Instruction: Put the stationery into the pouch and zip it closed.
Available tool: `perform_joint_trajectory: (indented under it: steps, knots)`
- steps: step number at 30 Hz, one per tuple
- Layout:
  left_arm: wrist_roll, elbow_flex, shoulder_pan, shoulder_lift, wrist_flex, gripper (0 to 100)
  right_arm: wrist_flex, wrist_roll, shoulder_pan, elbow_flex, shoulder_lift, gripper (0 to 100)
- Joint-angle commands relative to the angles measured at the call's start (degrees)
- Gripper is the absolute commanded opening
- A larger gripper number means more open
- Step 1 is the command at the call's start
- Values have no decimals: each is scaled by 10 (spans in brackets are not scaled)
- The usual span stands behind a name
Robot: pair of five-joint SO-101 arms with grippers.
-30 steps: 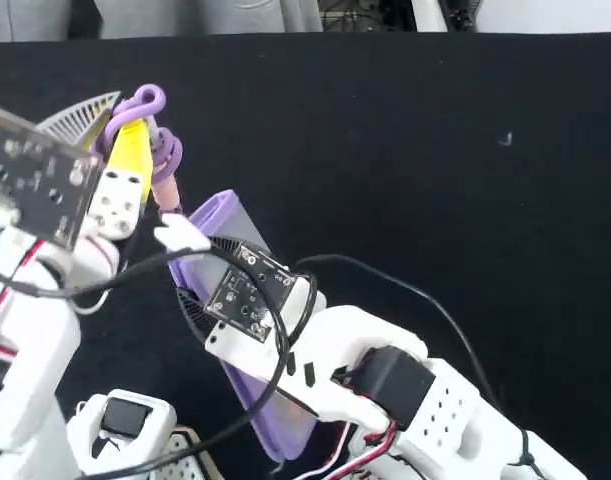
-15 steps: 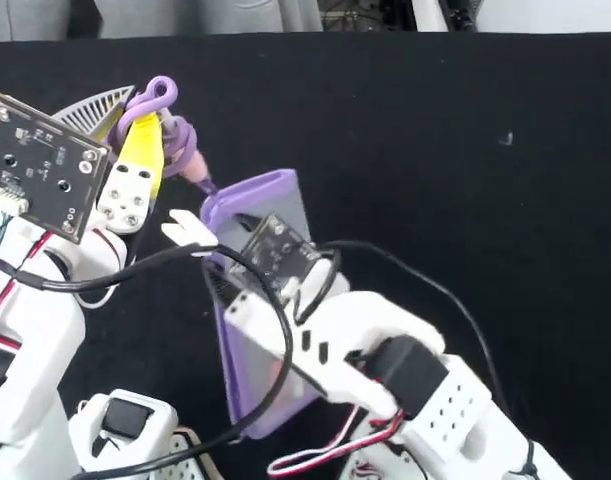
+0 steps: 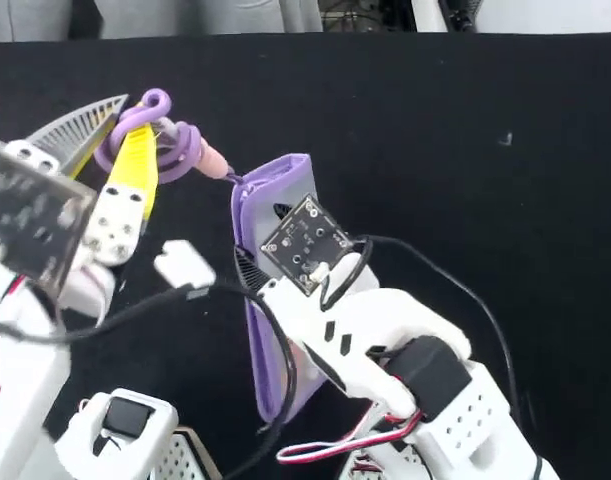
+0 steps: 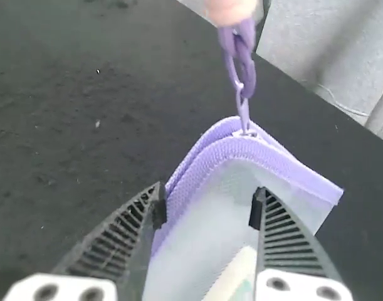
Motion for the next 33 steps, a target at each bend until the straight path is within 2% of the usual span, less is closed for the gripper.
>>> perform_joint_trajectory:
  steps: [1, 3, 8, 16, 22, 28, 33]
  knots:
    - [-11, -93, 2, -18, -2, 29, 39, 17, 27, -23, 7, 213]
    - [-11, -109, 0, -19, -2, 29, 47, 22, 26, -40, 7, 213]
    - [-11, -118, -57, -25, -2, 29, 47, 20, 24, -73, 7, 213]
    - [-9, -115, -56, -25, 42, 29, 18, 7, -40, -82, 11, 213]
    - [-7, -112, -55, -18, 61, 29, -24, 1, -46, -36, 7, 216]
    - [-7, -93, -55, -11, 15, 29, -19, 0, -47, -30, 3, 216]
    - [-7, -80, -55, 4, -29, 29, -12, 4, -102, -28, -31, 216]
